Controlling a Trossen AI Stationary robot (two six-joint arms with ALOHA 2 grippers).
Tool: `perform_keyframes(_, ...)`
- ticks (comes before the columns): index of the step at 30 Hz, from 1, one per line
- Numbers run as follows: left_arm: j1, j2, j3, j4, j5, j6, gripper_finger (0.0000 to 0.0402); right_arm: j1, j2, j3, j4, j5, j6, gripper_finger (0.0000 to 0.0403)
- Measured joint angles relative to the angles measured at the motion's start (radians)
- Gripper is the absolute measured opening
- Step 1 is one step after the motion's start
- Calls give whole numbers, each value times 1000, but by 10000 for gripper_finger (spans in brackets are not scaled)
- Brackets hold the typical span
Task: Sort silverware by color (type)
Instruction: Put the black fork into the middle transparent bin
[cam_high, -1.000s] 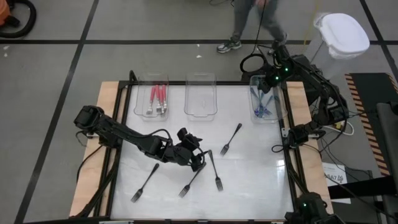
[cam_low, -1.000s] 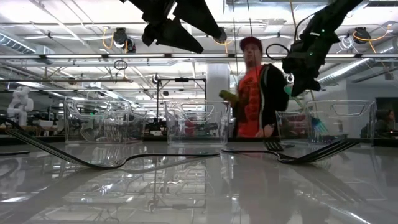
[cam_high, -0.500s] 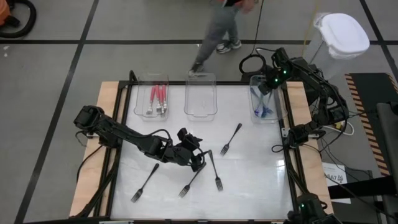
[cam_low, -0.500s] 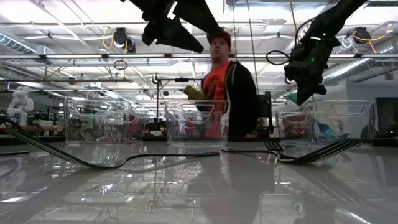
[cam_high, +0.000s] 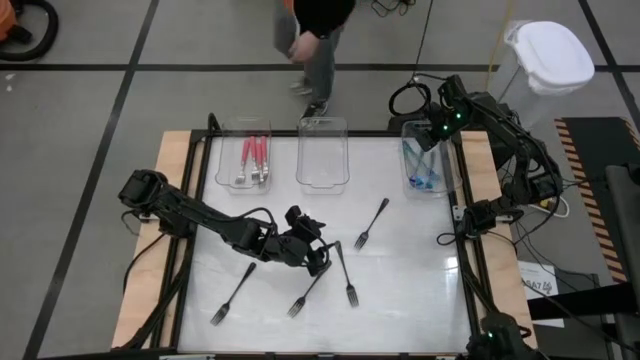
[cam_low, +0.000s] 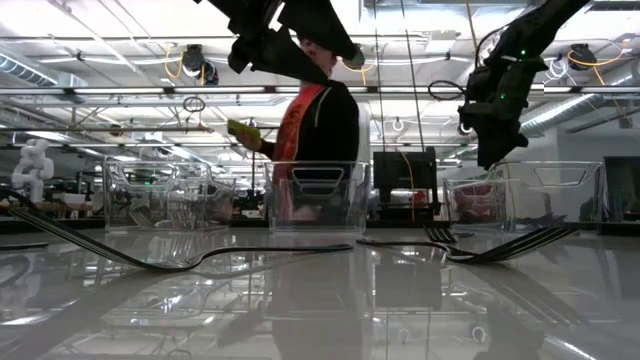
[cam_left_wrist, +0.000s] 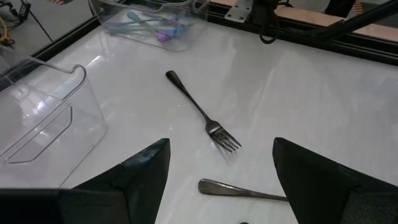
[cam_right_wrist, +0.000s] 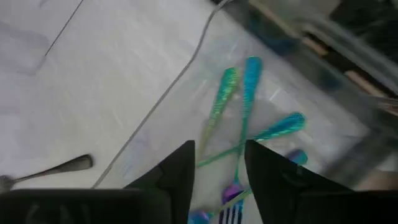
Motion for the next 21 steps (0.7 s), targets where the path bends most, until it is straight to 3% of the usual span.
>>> perform_keyframes(3,1,0,0,0,0,0,283,12,-56,0,6,46,11,147)
perform_keyframes(9,2,0,0,0,0,0,283,80,-258,0,10,42,68,150)
perform_keyframes(21,30,0,0,0,3,2,283,471,-662,-16,40,29,286,151)
